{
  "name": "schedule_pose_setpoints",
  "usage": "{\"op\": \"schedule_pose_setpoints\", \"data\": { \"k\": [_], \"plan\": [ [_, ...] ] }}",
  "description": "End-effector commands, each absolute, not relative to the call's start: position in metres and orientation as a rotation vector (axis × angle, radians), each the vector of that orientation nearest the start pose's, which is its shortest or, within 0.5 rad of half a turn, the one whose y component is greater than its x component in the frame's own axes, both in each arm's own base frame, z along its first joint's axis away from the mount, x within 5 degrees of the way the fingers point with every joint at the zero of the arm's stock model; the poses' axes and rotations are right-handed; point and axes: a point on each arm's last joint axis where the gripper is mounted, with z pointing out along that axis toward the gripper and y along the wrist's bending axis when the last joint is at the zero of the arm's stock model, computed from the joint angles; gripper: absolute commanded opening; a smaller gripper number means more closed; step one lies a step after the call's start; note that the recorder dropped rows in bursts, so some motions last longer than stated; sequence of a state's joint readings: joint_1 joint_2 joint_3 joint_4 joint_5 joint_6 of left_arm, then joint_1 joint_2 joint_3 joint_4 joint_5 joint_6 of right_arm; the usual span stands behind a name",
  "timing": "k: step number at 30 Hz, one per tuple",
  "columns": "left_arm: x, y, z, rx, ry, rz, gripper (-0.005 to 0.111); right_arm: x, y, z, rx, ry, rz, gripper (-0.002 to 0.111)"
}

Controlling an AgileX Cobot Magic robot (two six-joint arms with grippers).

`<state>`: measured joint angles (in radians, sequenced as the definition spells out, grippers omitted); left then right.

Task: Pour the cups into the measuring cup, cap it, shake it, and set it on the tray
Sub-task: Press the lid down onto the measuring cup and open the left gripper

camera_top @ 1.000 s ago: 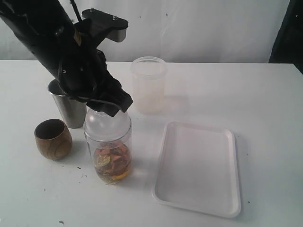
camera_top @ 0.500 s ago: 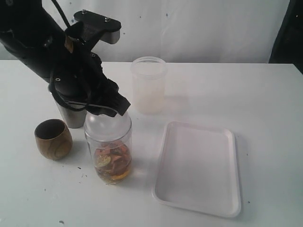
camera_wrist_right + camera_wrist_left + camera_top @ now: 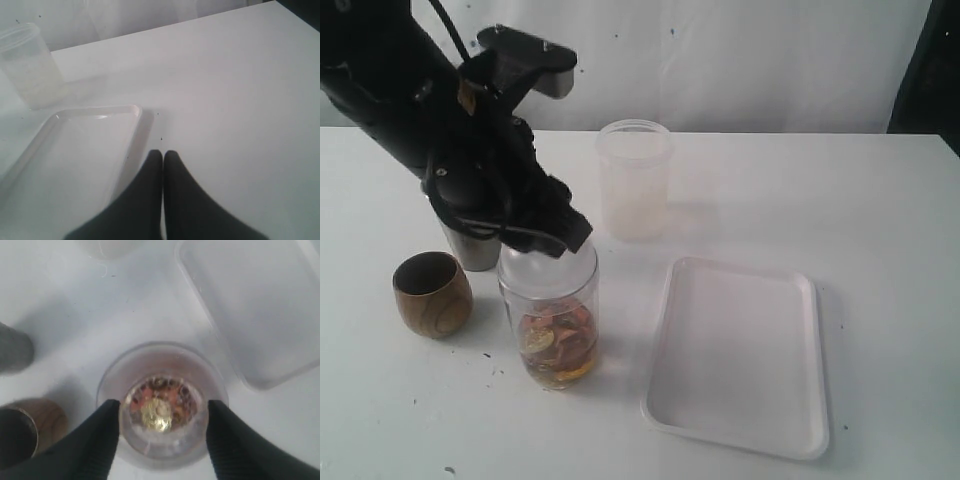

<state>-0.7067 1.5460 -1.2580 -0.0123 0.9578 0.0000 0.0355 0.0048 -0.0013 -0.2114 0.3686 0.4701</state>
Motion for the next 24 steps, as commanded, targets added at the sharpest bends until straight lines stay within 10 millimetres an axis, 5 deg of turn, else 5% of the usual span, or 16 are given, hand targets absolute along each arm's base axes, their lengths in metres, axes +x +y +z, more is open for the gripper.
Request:
{"op": "schedule_pose_setpoints", "data": {
  "k": [1, 12, 24],
  "plan": [
    [0.232, -0.204, 0.283, 0.999, 2.76, -0.177, 0.067, 0.053, -0.005, 0.181, 0.266, 1.823, 0.147, 0.0],
    [0.238, -0.209, 0.317, 0.941, 2.691, -0.223, 0.097, 0.053, -0.005, 0.181, 0.266, 1.823, 0.147, 0.0],
    [0.2, -0.177, 0.373, 0.79, 2.312, -0.415, 0.097, 0.053, -0.005, 0.181, 0.266, 1.823, 0.147, 0.0]
  ]
}}
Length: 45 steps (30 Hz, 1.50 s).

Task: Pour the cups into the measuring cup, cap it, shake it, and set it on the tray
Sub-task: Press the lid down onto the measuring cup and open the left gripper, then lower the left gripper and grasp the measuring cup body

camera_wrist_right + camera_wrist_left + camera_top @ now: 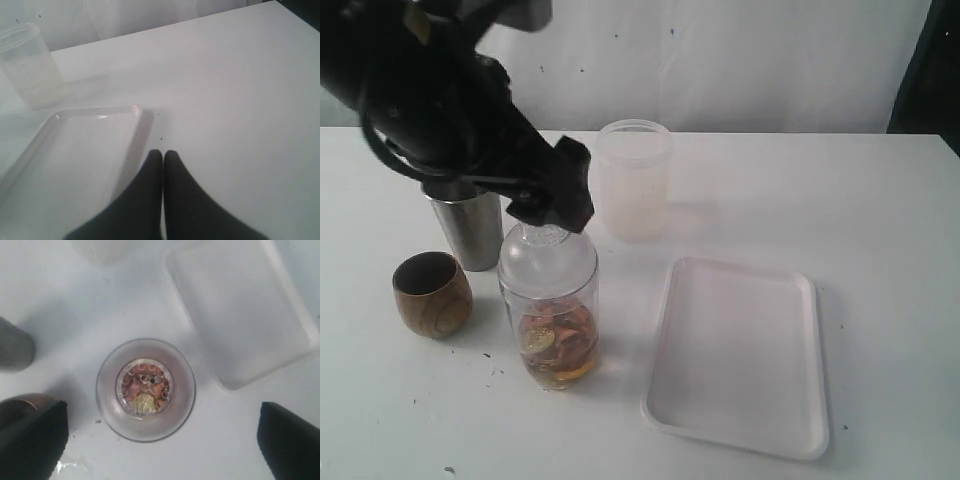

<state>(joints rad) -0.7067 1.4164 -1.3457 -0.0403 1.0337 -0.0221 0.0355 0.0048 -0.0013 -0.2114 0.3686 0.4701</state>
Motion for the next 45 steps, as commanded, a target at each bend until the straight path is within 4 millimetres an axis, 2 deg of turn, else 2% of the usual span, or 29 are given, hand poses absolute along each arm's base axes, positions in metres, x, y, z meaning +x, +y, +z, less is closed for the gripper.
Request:
{"op": "schedule_pose_setpoints", "data": {
  "k": [1, 3, 10, 16, 19, 24, 29, 40, 45],
  "plan": [
    [0.195, -0.173, 0.372, 0.774, 2.28, -0.437, 0.097, 0.053, -0.005, 0.181, 0.266, 1.823, 0.147, 0.0],
    [0.182, -0.164, 0.367, 0.725, 2.196, -0.498, 0.097, 0.053, -0.005, 0.181, 0.266, 1.823, 0.147, 0.0],
    [0.154, -0.138, 0.313, 0.565, 1.943, -0.613, 0.097, 0.053, -0.005, 0.181, 0.266, 1.823, 0.147, 0.0],
    [0.143, -0.12, 0.255, 0.488, 1.888, -0.577, 0.097, 0.053, -0.005, 0.181, 0.266, 1.823, 0.147, 0.0],
    [0.135, -0.116, 0.236, 0.482, 1.86, -0.591, 0.097, 0.053, -0.005, 0.181, 0.264, 1.823, 0.145, 0.0],
    [0.114, -0.122, 0.223, 0.641, 1.659, -0.692, 0.097, 0.053, -0.005, 0.181, 0.264, 1.823, 0.145, 0.0],
    [0.111, -0.121, 0.209, 0.671, 1.633, -0.673, 0.097, 0.053, -0.005, 0.181, 0.264, 1.823, 0.145, 0.0],
    [0.129, -0.13, 0.183, 0.691, 1.659, -0.56, 0.097, 0.053, -0.005, 0.181, 0.286, 1.82, 0.161, 0.0],
    [0.139, -0.131, 0.172, 0.599, 1.682, -0.533, 0.097, 0.053, -0.005, 0.181, 0.285, 1.821, 0.162, 0.0]
  ]
}}
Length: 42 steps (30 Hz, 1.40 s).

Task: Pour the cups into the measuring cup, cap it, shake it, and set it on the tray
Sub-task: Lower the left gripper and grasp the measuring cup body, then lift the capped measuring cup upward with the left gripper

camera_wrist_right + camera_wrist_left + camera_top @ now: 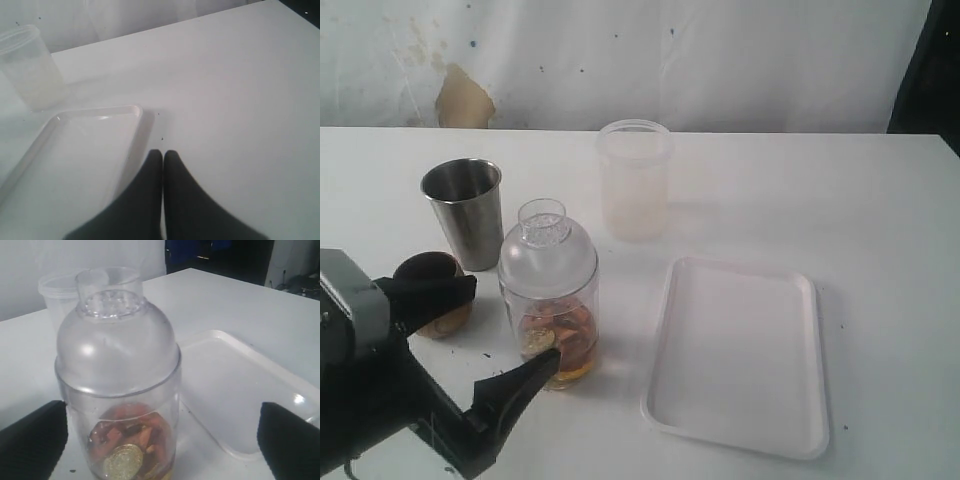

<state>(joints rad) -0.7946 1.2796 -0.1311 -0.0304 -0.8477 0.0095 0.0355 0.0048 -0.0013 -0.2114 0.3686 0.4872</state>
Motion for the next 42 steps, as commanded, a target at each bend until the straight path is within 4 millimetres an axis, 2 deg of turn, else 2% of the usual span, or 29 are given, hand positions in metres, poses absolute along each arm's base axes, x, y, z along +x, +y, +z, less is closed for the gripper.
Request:
{"op": "schedule_pose_setpoints", "data": {
  "k": [1, 19, 24, 29, 31, 32, 33, 34, 37, 40, 42],
  "plan": [
    [0.141, -0.132, 0.17, 0.584, 1.684, -0.527, 0.097, 0.053, -0.005, 0.181, 0.285, 1.821, 0.162, 0.0],
    [0.194, -0.185, 0.146, 0.58, 1.793, -0.511, 0.097, 0.053, -0.005, 0.181, 0.285, 1.821, 0.162, 0.0],
    [0.203, -0.192, 0.139, 0.569, 1.819, -0.499, 0.097, 0.053, -0.005, 0.181, 0.285, 1.821, 0.162, 0.0],
    [0.209, -0.196, 0.141, 0.514, 1.827, -0.524, 0.095, 0.053, -0.005, 0.181, 0.285, 1.821, 0.162, 0.0],
    [0.21, -0.197, 0.142, 0.479, 1.834, -0.541, 0.082, 0.053, -0.005, 0.181, 0.285, 1.821, 0.162, 0.0],
    [0.211, -0.197, 0.142, 0.459, 1.838, -0.545, 0.058, 0.053, -0.005, 0.181, 0.285, 1.821, 0.162, 0.0],
    [0.211, -0.197, 0.142, 0.459, 1.838, -0.545, 0.04, 0.053, -0.005, 0.181, 0.285, 1.821, 0.162, 0.0],
    [0.211, -0.197, 0.143, 0.469, 1.834, -0.535, 0.003, 0.053, -0.005, 0.181, 0.285, 1.821, 0.162, 0.0],
    [0.212, -0.189, 0.157, 0.396, 1.821, -0.493, 0.0, 0.053, -0.005, 0.181, 0.285, 1.821, 0.162, 0.0],
    [0.211, -0.166, 0.188, 0.372, 1.824, -0.252, 0.0, 0.053, -0.005, 0.181, 0.285, 1.821, 0.162, 0.0],
    [0.204, -0.165, 0.21, 0.426, 1.831, -0.272, 0.0, 0.053, -0.005, 0.181, 0.285, 1.821, 0.162, 0.0]
  ]
}}
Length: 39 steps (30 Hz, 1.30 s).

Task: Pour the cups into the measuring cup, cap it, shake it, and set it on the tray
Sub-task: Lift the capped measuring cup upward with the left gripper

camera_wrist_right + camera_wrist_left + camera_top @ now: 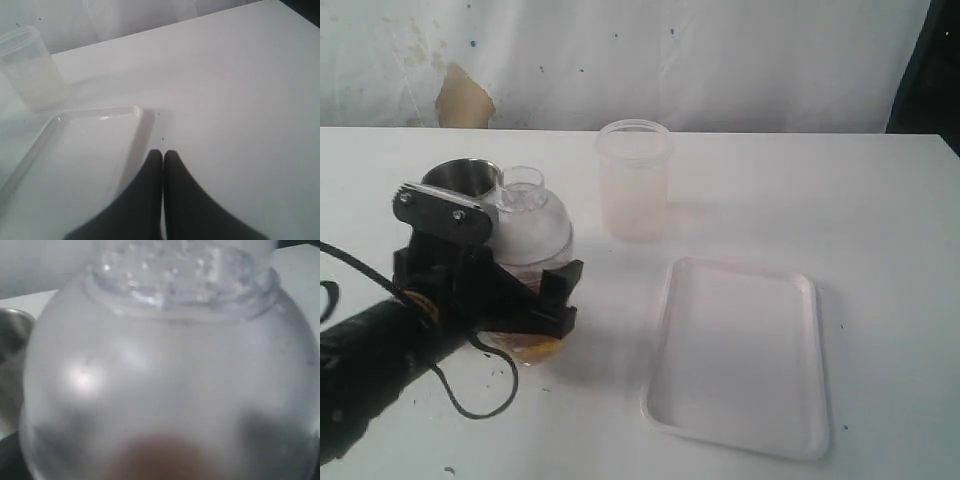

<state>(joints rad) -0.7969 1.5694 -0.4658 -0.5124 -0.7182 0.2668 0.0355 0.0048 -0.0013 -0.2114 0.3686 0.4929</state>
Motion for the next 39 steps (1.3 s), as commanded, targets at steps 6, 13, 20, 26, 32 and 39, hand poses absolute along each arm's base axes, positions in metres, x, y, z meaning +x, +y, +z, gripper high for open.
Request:
{"op": "schedule_pose_setpoints", "data": {
  "k": [6, 13, 20, 26, 32, 39],
  "plan": [
    [0.19, -0.167, 0.247, 0.519, 1.758, -0.51, 0.0, 0.053, -0.005, 0.181, 0.285, 1.821, 0.162, 0.0],
    [0.184, -0.176, 0.246, 0.61, 1.834, -0.543, 0.0, 0.053, -0.005, 0.181, 0.284, 1.821, 0.16, 0.0],
    [0.199, -0.154, 0.25, 0.418, 1.91, -0.538, 0.0, 0.053, -0.005, 0.181, 0.285, 1.822, 0.16, 0.0],
    [0.19, -0.168, 0.255, 0.384, 1.873, -0.678, 0.0, 0.053, -0.005, 0.181, 0.285, 1.824, 0.159, 0.0],
    [0.183, -0.172, 0.254, 0.729, 1.796, -0.543, 0.0, 0.053, -0.005, 0.181, 0.285, 1.824, 0.159, 0.0],
    [0.19, -0.168, 0.264, 0.358, 1.823, -0.793, 0.0, 0.053, -0.005, 0.181, 0.286, 1.824, 0.161, 0.0]
  ]
}}
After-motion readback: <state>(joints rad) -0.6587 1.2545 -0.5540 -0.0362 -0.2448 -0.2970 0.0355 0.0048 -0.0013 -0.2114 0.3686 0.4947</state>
